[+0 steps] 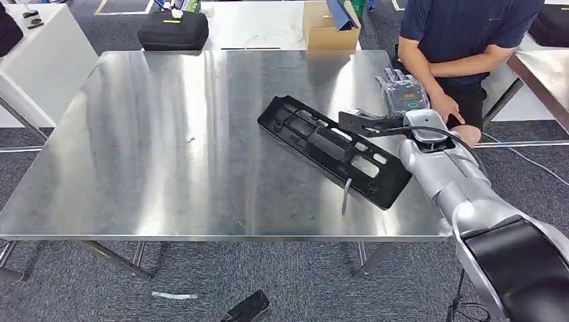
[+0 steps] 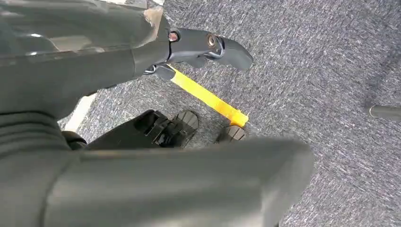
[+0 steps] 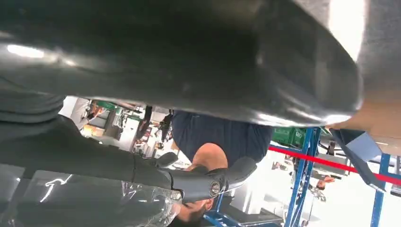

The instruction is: Take the parts from the cabinet and place them on the table.

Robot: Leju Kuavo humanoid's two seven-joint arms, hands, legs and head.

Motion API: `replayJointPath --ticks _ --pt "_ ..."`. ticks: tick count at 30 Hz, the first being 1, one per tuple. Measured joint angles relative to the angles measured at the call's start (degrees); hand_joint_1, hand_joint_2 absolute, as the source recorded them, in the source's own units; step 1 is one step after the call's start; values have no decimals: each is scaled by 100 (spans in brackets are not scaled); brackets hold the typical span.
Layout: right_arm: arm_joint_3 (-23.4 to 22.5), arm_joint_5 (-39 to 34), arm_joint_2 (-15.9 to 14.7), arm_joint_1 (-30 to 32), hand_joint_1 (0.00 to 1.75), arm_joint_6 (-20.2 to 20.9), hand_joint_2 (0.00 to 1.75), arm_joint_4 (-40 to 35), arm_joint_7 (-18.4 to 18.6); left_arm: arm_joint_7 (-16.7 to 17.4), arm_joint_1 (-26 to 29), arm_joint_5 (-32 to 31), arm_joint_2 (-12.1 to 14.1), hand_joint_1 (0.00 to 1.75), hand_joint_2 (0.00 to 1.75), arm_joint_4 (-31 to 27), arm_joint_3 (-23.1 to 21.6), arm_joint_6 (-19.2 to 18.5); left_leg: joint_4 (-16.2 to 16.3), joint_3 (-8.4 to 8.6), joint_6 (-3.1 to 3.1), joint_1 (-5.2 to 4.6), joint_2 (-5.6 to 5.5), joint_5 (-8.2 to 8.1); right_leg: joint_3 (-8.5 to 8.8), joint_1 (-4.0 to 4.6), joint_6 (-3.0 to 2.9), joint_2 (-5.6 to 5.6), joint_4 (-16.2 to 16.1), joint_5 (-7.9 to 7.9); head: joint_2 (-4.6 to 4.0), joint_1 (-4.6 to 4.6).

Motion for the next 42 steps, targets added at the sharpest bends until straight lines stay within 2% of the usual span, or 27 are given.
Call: replayJointPath --ticks 5,9,12,17,19,25,27,30,31,35,38,41,42 --pt "-33 -59 -2 0 0 -94 0 -28 -120 -22 1 11 2 0 0 0 4 -22 0 0 0 0 1 0 0 0 0 0 0 0 0 0" --pt "-249 -276 -94 -49 0 -715 0 -232 -133 -256 17 107 22 0 0 0 55 28 0 -1 0 -1 -7 0 0 0 0 -1 0 0 0 0" --pt "-473 -370 -276 -189 0 -988 0 -411 -166 -389 66 127 46 0 0 0 115 114 1 1 1 -6 -7 0 -1 0 0 -1 0 0 0 0" --pt "-1036 -702 -949 -529 0 -1478 0 -774 -341 -564 188 173 105 0 0 0 225 370 2 -2 9 -19 -24 -4 -1 0 3 -16 -2 -2 0 0" --pt "-1316 -1041 -1316 -558 0 -1567 0 -907 -545 -581 227 203 131 0 0 0 289 525 2 -1 21 -27 -30 -9 3 0 5 -25 -4 -4 0 -2" --pt "-2204 -2753 -2263 -377 0 -1265 0 -1220 -1638 -739 362 236 232 0 0 0 407 748 3 -9 52 -34 -27 -22 5 -4 6 -28 -9 -5 0 -2" --pt "-2278 -2929 -2461 -192 0 -1244 0 -1393 -1685 -778 365 221 247 0 0 0 411 807 3 -13 59 -34 -13 -29 4 -6 6 -16 -10 -4 0 -2" --pt "-2284 -3117 -2595 -3 0 -1305 0 -1545 -1670 -811 365 227 260 0 0 0 424 859 3 -3 72 -38 9 -36 4 -10 6 8 -11 -4 0 -2" --pt "-2284 -3165 -2634 37 0 -1388 0 -1578 -1608 -817 370 240 262 0 175 0 431 898 3 -1 72 -38 9 -35 3 -9 6 7 -11 -4 0 0" --pt "-2284 -3392 -2861 50 0 -1659 0 -1580 -1425 -841 454 308 282 0 175 0 479 1060 3 3 78 -38 -3 -25 3 -4 6 -7 -11 -5 0 -2" --pt "-2367 -3817 -3288 161 0 -1875 0 -1486 -1427 -857 536 380 295 0 175 0 511 1182 3 6 78 -37 -28 -25 11 0 23 -27 -11 -18 0 -4" --pt "-2569 -4195 -3618 580 0 -2009 0 -1460 -1580 -868 574 422 295 0 175 0 564 1228 2 4 84 -36 -44 -33 29 -6 41 -40 -11 -31 0 2" --pt "-2606 -4218 -3657 673 0 -2015 0 -1449 -1602 -872 578 428 302 0 0 0 570 1233 1 -2 87 -41 -38 -37 27 -15 42 -34 -11 -31 0 0"
